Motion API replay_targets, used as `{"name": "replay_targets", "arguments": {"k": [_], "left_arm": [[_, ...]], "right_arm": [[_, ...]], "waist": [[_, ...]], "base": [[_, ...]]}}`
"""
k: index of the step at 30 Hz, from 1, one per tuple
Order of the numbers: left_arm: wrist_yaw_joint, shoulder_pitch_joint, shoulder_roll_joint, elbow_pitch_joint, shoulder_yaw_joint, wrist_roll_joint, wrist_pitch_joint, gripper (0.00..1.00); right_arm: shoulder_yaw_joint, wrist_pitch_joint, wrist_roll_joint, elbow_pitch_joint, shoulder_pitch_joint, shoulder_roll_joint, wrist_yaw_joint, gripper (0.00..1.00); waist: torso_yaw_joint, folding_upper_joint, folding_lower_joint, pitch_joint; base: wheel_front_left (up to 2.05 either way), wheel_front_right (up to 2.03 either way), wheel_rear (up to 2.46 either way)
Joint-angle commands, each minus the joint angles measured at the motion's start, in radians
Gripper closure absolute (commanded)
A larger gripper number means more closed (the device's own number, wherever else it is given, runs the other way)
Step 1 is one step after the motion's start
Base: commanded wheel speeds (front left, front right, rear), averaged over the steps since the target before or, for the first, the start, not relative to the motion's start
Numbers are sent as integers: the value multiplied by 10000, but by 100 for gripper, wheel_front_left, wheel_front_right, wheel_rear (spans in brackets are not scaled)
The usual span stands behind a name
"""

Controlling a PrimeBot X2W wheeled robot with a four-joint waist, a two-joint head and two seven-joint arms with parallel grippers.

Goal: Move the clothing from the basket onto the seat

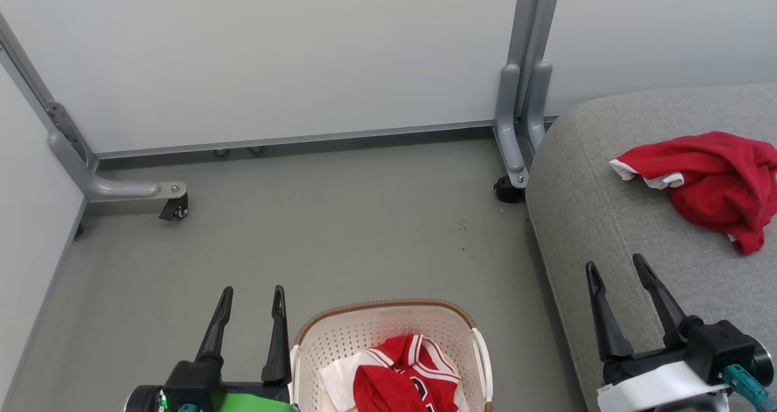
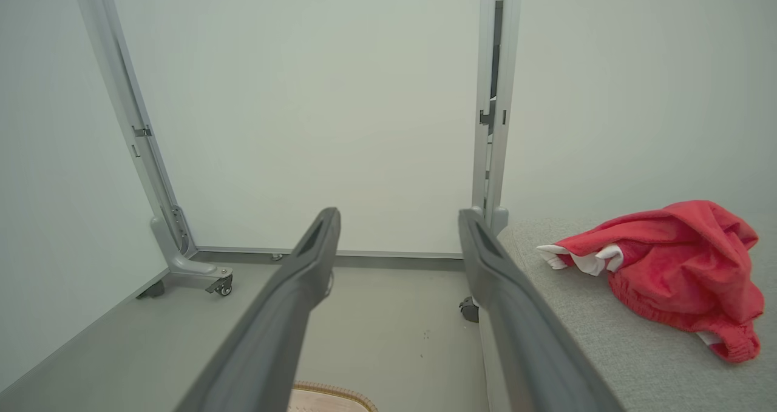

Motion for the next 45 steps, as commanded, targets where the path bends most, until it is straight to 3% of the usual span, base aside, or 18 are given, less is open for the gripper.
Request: {"name": "replay_targets", "arguments": {"k": [1,30,35,45], "left_arm": [[-33,42,19,9,18,29,4,0],[-9,-209,19,418,-266,171,5,0],[-84,-588,20,902,-656,238,4,0],[-368,-2613,26,1863,-1373,142,7,0]], "right_arm": [[-2,-25,-23,31,125,-40,-13,0],[65,-25,-142,-57,75,-158,-13,0],[-170,-25,200,-63,-116,-52,-13,0],[-685,-25,466,-405,-1589,-179,-13,0]], "waist": [[-2,0,1,-10],[-151,0,1,348],[-218,0,1,840],[-465,0,1,3586]], "base": [[0,0,0],[0,0,0],[0,0,0],[0,0,0]]}}
